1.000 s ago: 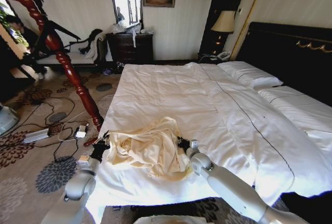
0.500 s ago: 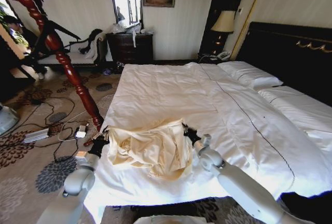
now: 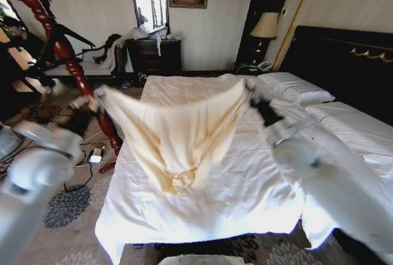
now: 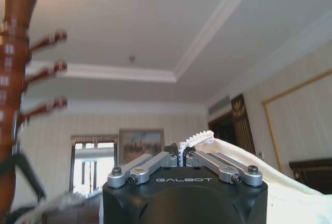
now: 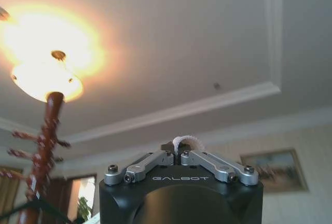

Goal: Pick up the clothes from the bed and hang them on the clothes hanger.

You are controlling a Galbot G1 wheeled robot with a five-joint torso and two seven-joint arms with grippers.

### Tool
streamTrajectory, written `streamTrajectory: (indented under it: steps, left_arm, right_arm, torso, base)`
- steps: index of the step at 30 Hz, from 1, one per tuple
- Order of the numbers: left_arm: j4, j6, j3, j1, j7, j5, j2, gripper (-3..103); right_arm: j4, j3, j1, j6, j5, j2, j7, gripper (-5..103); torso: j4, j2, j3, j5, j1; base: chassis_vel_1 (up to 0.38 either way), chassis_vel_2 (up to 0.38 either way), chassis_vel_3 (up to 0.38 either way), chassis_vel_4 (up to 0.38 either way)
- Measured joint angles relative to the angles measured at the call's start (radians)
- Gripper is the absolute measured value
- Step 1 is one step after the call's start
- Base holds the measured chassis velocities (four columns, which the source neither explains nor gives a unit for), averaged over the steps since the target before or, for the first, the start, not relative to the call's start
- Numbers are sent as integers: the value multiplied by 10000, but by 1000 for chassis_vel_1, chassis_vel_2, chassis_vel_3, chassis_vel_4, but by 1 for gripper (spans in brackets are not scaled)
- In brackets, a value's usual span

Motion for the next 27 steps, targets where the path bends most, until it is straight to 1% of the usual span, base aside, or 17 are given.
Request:
streamTrajectory:
  steps: [2, 3, 5, 7, 8, 13, 15, 16, 17, 18, 20, 21, 22, 23, 24, 26, 27]
  left_arm:
    - [-206, 73, -878, -28, -119, -703, 499, 2]
    - [-206, 73, -878, -28, -119, -703, 499, 2]
    - [-453, 166, -1682, 22, -305, -1333, 826, 2]
    - [-636, 241, -2236, 104, -441, -1729, 1006, 2]
    - [-636, 241, -2236, 104, -441, -1729, 1006, 2]
    - [-978, 361, -2759, 294, -566, -2120, 971, 2]
    - [-1246, 450, -2967, 499, -563, -2323, 733, 2]
    - [-1346, 499, -2928, 593, -558, -2313, 531, 2]
    - [-1346, 499, -2928, 593, -558, -2313, 531, 2]
    - [-1378, 515, -2739, 650, -563, -2160, 323, 2]
    - [-1354, 550, -1990, 819, -630, -1507, -236, 2]
    - [-1307, 563, -1755, 878, -631, -1297, -404, 2]
    - [-1307, 563, -1755, 878, -631, -1297, -404, 2]
    - [-1236, 580, -1466, 945, -632, -1067, -598, 2]
    - [-1076, 595, -849, 1025, -632, -591, -996, 2]
    - [-853, 610, -21, 1071, -631, -103, -1500, 2]
    - [-853, 610, -21, 1071, -631, -103, -1500, 2]
  right_arm:
    - [557, 373, 418, 126, 553, -392, 92, 1]
    - [557, 373, 418, 126, 553, -392, 92, 1]
    - [1045, 623, 752, 218, 995, -767, 179, 1]
    - [1438, 744, 937, 235, 1174, -1044, 324, 1]
    - [1438, 744, 937, 235, 1174, -1044, 324, 1]
    - [2201, 1082, 651, -74, 1270, -1374, 879, 1]
    - [2897, 1521, -12, -324, 1459, -1561, 1252, 1]
    - [3096, 1762, -570, -430, 1362, -1669, 1300, 1]
    - [3096, 1762, -570, -430, 1362, -1669, 1300, 1]
    - [3147, 1890, -1096, -494, 1128, -1729, 1303, 1]
    - [2905, 1922, -2057, -657, 473, -1700, 1346, 1]
    - [2783, 1884, -2244, -696, 289, -1652, 1377, 1]
    - [2783, 1884, -2244, -696, 289, -1652, 1377, 1]
    - [2630, 1820, -2435, -733, 75, -1580, 1420, 1]
    - [2311, 1671, -2720, -784, -297, -1411, 1480, 1]
    - [2013, 1571, -2991, -790, -643, -1253, 1502, 1]
    - [2013, 1571, -2991, -790, -643, -1253, 1502, 1]
  torso:
    - [5, 0, -1, 1, -1]
    - [5, 0, -1, 1, -1]
    - [4, 1, -2, 3, -2]
    - [3, 1, -2, 2, -4]
    - [3, 1, -2, 2, -4]
    - [3, 0, -1, 3, -2]
    - [1, 0, -2, 4, -4]
    - [2, 2, -3, 2, -5]
    - [2, 2, -3, 2, -5]
    - [3, 2, -4, 0, -5]
    - [0, 1, -2, 0, -5]
    - [0, 1, -2, 1, -5]
    - [0, 1, -2, 1, -5]
    - [0, 1, -1, 3, -4]
    - [3, 0, 0, 5, -3]
    - [2, 0, 0, 4, -2]
    - [2, 0, 0, 4, -2]
  base:
    - [0, 0, 0, 0]
    - [0, 0, 0, 0]
    - [0, 0, 0, 0]
    - [0, 0, 0, 0]
    - [0, 0, 0, 0]
    - [0, 0, 0, 0]
    - [0, 0, 0, 0]
    - [0, 0, 0, 0]
    - [0, 0, 0, 0]
    - [0, 0, 0, 0]
    - [0, 0, 0, 0]
    - [0, 0, 0, 0]
    - [0, 0, 0, 0]
    - [0, 0, 0, 0]
    - [0, 0, 0, 0]
    - [0, 0, 0, 0]
    - [0, 0, 0, 0]
